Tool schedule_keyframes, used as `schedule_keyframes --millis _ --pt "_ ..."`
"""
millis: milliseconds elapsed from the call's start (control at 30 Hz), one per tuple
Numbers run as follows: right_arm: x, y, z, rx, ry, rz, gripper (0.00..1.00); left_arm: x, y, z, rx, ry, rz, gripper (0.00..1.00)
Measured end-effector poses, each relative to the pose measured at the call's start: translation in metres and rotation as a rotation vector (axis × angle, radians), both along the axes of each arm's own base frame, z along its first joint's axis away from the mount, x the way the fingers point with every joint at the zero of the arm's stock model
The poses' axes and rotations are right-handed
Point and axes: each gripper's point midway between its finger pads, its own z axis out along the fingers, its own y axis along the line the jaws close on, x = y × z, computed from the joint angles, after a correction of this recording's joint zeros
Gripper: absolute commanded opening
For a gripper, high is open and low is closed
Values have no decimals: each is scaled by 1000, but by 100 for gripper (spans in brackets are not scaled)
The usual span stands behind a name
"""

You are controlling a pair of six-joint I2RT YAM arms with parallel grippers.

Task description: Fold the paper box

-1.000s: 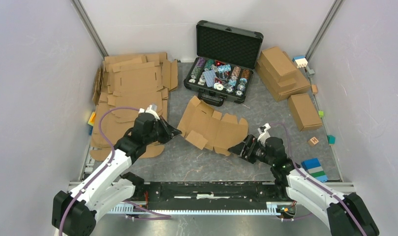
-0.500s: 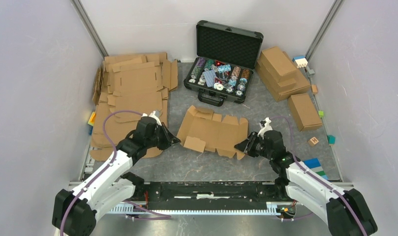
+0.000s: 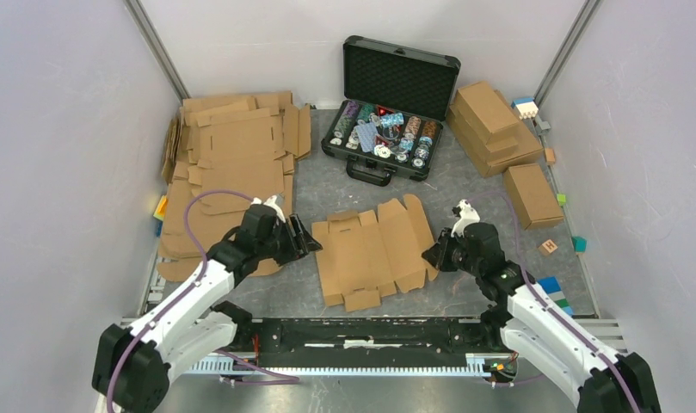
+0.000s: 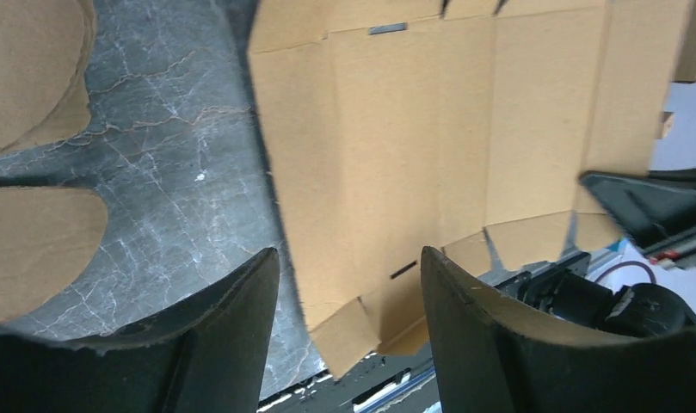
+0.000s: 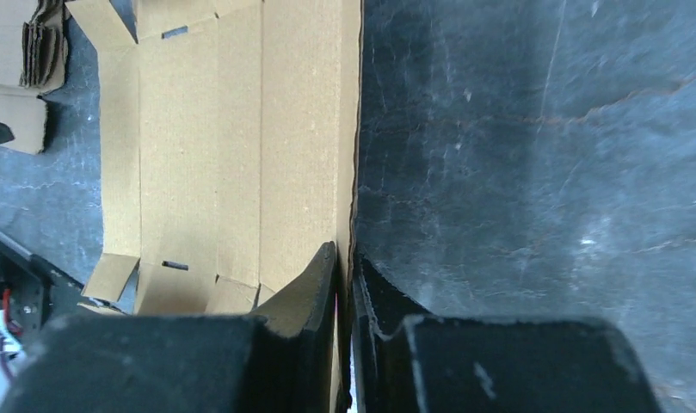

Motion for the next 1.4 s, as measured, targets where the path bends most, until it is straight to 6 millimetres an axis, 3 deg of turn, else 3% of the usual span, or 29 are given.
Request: schedule_keyframes --millis 367,533,633,700,833,933,1000,1067,1200,1400 --pt "6 -4 50 -41 -267 97 21 -15 -3 -49 -6 94 -20 66" --pt "4 -2 50 -41 -275 122 21 -21 -11 -67 -31 131 -13 65" --pt "2 -1 47 -40 -264 131 22 -17 -24 -66 -62 118 -26 64" --pt "1 -1 43 -43 -251 135 22 -14 -32 -67 -79 110 -35 57" --pt "0 -1 39 -52 -234 140 22 -10 -41 -72 -93 118 -35 19" --pt "-1 0 33 -61 -209 150 23 -8 -40 -79 -74 127 -22 6" --pt "-2 0 30 -67 -191 157 27 -4 -42 -75 -84 111 -23 2" --pt "-3 1 29 -70 -180 165 43 1 -46 -69 -90 92 -25 2" --pt "-5 3 25 -73 -156 193 53 3 -48 -66 -67 80 -42 2" --pt "-6 4 13 -119 -60 217 54 2 -54 -55 24 37 -97 2"
